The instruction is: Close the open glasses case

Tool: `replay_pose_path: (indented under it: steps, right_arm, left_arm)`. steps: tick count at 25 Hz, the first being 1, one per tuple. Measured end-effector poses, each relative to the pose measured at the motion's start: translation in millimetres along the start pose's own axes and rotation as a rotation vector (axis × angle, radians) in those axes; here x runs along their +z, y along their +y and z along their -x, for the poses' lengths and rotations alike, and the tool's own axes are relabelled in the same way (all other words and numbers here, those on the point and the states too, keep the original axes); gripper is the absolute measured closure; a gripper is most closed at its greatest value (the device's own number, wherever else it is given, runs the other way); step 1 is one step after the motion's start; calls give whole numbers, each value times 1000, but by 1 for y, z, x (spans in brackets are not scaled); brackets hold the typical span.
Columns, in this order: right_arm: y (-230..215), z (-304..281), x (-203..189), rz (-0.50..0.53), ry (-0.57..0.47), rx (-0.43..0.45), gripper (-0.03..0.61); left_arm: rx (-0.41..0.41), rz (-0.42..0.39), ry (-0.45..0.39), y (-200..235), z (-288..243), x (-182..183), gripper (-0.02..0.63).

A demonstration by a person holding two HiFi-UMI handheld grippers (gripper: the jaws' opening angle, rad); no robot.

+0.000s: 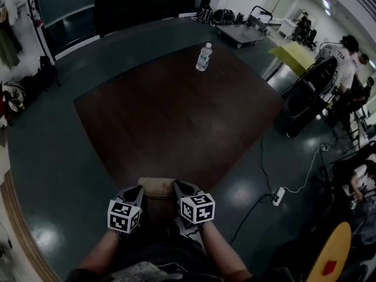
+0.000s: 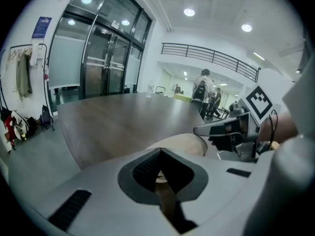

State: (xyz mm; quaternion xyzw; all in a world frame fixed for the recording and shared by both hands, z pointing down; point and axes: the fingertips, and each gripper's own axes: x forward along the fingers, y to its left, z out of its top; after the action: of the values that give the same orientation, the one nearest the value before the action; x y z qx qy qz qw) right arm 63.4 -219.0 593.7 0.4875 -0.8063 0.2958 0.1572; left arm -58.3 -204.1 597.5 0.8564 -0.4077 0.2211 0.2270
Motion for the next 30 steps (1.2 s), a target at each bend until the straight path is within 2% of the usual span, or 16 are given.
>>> replay_pose_path:
  steps: [4, 9, 13, 17, 21, 30]
  right_arm:
    - [0, 6, -8, -11, 2, 8, 591]
    - [-4, 7, -13, -15, -1, 9, 591]
    - [-1, 4, -11, 0, -1, 8, 591]
    - [1, 5, -11, 11, -3, 11, 591]
    - [2, 4, -9, 9, -9, 12, 591]
    - [5, 6, -10, 18, 1, 51, 591]
  left_arm:
    - [16, -4, 39, -5, -3, -13, 604]
    - [34, -1, 43, -6, -8, -18, 604]
    - [53, -71, 39, -3, -8, -17, 604]
    - [55, -51, 29, -3, -6, -18, 604]
    - [58, -124, 18, -2, -8, -19, 604]
    - [77, -29, 36, -1, -10, -26, 604]
